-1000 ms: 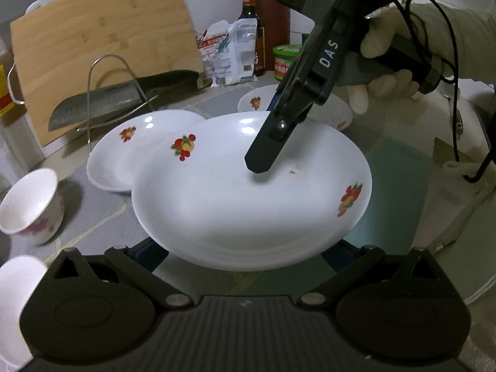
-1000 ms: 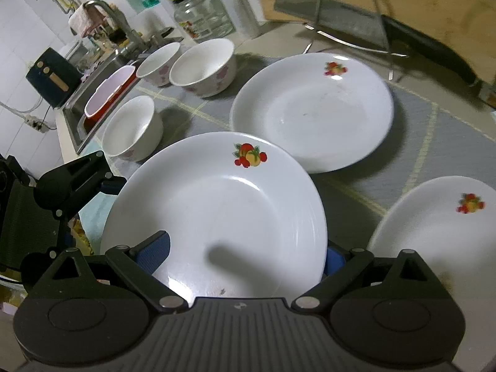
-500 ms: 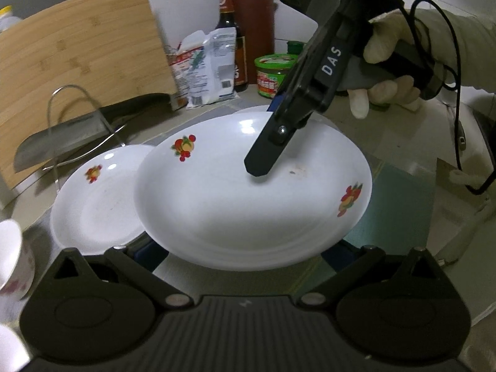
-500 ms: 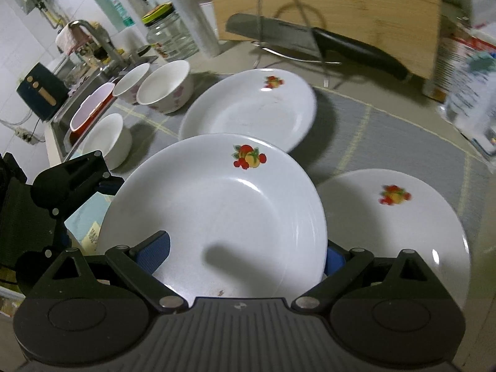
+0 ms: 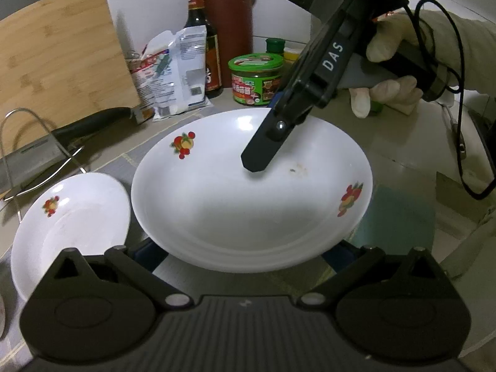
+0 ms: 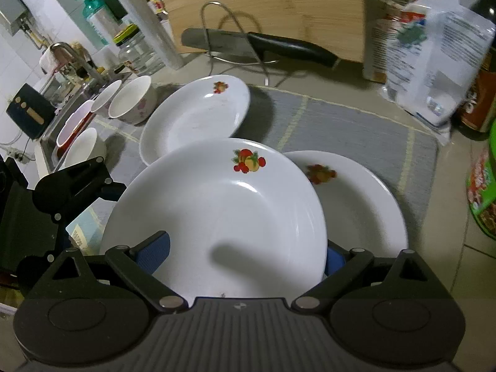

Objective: Organize plates and bowls

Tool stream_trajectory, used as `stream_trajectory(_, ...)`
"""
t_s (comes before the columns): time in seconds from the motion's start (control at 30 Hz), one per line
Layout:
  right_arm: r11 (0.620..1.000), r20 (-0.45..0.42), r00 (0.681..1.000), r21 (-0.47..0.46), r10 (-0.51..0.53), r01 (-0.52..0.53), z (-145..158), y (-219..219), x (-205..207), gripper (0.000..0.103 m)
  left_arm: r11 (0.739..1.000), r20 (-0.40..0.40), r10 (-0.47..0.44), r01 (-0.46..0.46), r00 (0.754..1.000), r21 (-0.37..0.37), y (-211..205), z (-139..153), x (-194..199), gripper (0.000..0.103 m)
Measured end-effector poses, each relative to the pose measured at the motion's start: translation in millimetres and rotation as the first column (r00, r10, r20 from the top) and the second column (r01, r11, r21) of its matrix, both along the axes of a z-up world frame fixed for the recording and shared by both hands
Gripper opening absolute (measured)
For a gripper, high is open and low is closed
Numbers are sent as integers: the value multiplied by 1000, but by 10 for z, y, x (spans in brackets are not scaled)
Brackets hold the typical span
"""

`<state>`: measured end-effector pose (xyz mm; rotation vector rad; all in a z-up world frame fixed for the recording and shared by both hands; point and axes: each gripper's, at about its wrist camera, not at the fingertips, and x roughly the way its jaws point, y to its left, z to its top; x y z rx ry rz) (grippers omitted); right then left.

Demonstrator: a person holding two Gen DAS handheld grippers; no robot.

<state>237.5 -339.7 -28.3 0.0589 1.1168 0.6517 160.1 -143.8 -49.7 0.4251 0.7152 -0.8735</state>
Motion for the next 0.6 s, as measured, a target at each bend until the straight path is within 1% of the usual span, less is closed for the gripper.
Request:
stream_trajectory(0.33, 1000, 7, 1000, -8, -20, 20, -51, -227, 56, 100, 1000, -15, 0, 0, 1000, 5, -225, -63, 120, 102)
stream_trajectory(0.6, 1000, 3, 1000, -13, -22, 22, -107, -300, 117, 100, 1000, -42, 8, -8, 999, 6, -292, -90, 159, 102)
